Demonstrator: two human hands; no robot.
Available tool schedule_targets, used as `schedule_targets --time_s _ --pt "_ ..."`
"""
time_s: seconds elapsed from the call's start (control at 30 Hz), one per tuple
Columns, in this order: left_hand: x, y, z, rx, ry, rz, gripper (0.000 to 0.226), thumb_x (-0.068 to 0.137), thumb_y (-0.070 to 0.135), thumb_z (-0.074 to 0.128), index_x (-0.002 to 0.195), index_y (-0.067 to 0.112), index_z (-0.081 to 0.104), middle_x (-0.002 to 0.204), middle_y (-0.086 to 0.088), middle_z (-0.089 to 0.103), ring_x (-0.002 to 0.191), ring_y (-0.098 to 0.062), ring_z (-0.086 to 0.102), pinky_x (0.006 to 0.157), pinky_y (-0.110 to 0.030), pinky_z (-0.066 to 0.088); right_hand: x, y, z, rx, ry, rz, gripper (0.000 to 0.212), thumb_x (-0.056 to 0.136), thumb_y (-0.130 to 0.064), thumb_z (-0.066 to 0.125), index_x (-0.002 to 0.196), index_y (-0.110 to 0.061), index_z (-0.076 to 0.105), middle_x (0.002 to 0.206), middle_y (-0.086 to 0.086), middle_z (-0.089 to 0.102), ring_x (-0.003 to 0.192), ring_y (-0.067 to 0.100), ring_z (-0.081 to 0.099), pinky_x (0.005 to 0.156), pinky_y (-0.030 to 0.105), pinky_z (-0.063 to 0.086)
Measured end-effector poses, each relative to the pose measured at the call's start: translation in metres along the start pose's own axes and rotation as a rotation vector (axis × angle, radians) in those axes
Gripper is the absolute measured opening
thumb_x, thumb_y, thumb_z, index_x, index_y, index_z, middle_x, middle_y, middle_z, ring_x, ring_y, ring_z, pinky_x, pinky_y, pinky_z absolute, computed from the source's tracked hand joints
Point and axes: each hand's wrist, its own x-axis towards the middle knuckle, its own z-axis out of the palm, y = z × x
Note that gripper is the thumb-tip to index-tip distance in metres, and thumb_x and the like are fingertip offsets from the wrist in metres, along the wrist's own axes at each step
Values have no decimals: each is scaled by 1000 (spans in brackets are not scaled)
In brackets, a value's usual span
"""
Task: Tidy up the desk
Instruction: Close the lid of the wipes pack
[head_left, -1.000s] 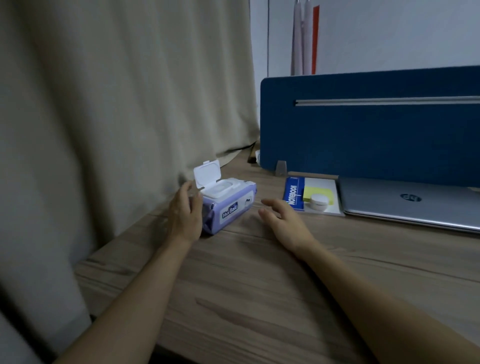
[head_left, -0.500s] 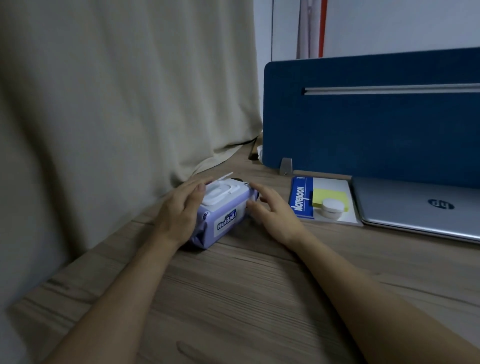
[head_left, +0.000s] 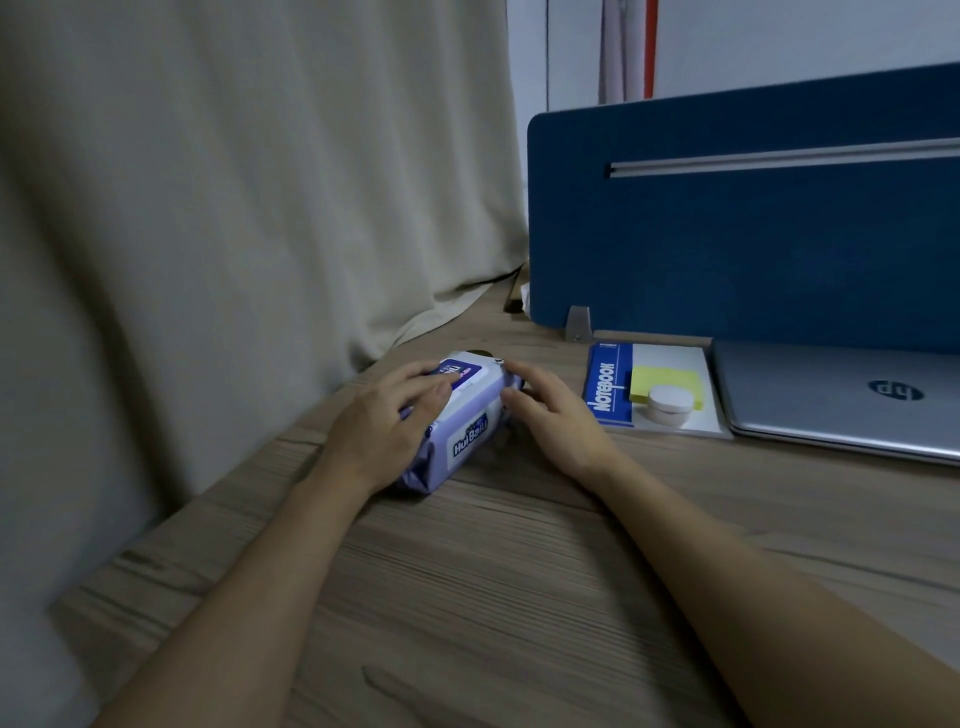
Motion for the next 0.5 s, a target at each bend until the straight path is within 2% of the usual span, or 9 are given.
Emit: schedule_targets --time_s 0.1,0.17,0.23,0.3,0.33,0.37,0.43,0.5 --pt "-5 3 -1 19 -8 81 51 89 52 42 126 25 66 138 5 56 126 -14 52 104 -41 41 -3 -2 -1 30 1 23 46 98 -39 49 143 -30 45 145 -3 46 127 12 49 106 32 42" --pt "-9 4 0 59 -16 127 59 88 55 41 132 20 61 141 1 53 129 -16 49 106 -40 40 -8 -3 -4 47 15 43 47 97 -38 50 143 -30 46 145 -3 46 126 13 51 101 29 43" --pt "-15 5 2 49 -24 152 65 85 58 47 136 21 57 145 0 50 132 -13 45 109 -26 35 -16 -5 -8 49 16 54 48 97 -37 52 144 -28 45 146 -2 45 126 12 50 96 26 41" --pt "-21 8 8 7 -62 148 74 79 64 55 141 25 50 149 5 43 132 -5 40 104 -7 26 -26 -9 -13 52 11 62 49 97 -35 53 144 -26 45 147 -1 46 126 11 50 96 25 41" --pt "-24 10 13 -15 -96 131 81 75 68 58 144 27 45 150 8 39 132 -2 38 101 -3 24 -31 -11 -15 63 14 68 49 97 -34 54 145 -24 45 146 1 48 125 12 51 97 26 42" --pt "-25 12 18 -45 -127 103 89 71 71 61 146 28 40 150 10 37 131 -1 38 100 -4 25 -36 -12 -18 77 22 75 49 98 -32 54 144 -22 45 145 3 50 124 12 53 98 25 43" --pt "-23 15 29 -116 -162 39 97 68 70 67 149 28 34 150 9 39 130 -5 42 101 -15 33 -46 -14 -25 67 35 83 48 98 -30 54 143 -19 47 142 5 54 122 11 55 101 26 44" --pt "-16 14 37 -166 -166 10 90 73 56 75 149 29 34 149 6 42 131 -11 44 105 -26 37 -55 -11 -35 -67 24 45 48 97 -33 56 142 -20 48 143 4 53 124 13 53 104 29 44"
